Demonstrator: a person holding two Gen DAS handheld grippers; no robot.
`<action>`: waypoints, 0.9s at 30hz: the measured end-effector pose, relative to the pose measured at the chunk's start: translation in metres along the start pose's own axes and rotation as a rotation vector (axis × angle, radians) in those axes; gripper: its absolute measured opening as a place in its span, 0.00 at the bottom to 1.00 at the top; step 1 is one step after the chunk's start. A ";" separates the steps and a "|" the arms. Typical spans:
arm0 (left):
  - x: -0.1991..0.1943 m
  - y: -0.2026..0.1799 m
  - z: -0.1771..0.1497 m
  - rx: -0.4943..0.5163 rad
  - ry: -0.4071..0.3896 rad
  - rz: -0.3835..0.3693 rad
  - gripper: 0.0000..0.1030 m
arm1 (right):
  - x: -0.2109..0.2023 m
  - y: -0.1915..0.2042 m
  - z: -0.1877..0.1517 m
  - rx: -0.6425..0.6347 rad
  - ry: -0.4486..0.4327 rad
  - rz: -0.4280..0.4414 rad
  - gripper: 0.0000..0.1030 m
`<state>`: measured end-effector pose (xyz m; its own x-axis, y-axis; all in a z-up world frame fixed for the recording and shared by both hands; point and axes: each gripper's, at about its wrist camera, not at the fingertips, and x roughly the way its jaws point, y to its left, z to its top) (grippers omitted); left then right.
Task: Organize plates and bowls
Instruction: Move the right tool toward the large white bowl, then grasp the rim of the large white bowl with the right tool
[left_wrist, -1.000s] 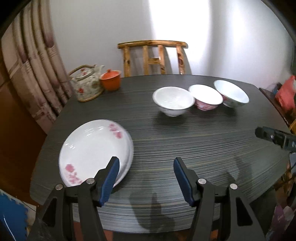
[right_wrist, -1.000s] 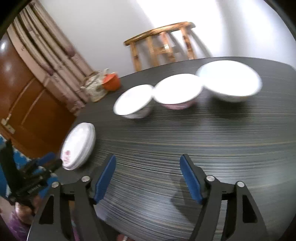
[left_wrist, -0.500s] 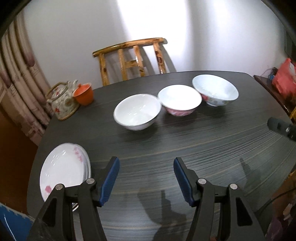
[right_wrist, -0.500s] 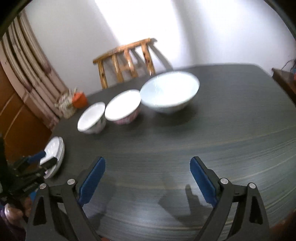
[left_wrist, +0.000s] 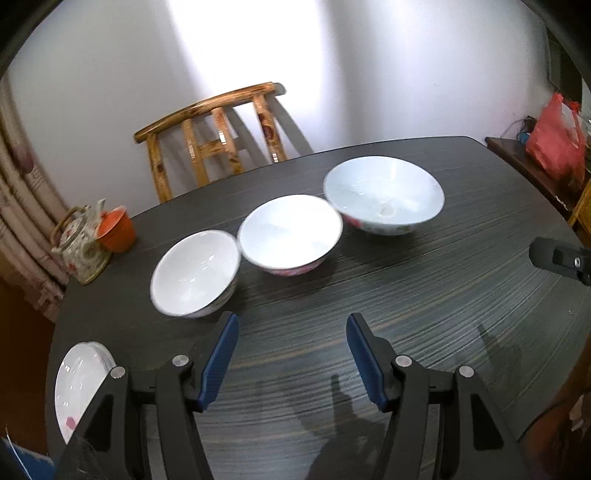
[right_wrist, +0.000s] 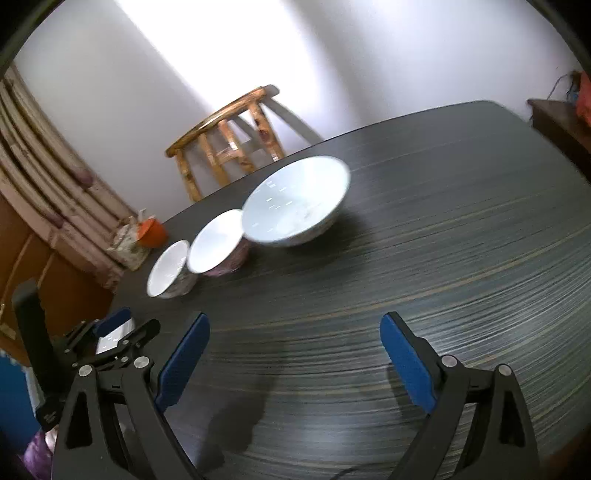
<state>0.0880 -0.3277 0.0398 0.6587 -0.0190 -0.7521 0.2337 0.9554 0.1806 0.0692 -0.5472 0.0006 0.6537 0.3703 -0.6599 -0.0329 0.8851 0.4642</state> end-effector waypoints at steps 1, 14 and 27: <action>0.004 -0.005 0.004 0.005 0.002 -0.006 0.60 | 0.001 -0.004 0.003 0.007 -0.001 -0.001 0.90; 0.072 -0.009 0.049 -0.223 0.188 -0.372 0.60 | 0.048 -0.037 0.068 0.087 0.046 0.036 0.66; 0.123 0.011 0.079 -0.461 0.271 -0.495 0.60 | 0.142 -0.052 0.139 0.159 0.206 0.071 0.59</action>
<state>0.2276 -0.3431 -0.0007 0.3394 -0.4648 -0.8178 0.0945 0.8818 -0.4621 0.2683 -0.5795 -0.0350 0.4855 0.4943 -0.7211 0.0561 0.8056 0.5899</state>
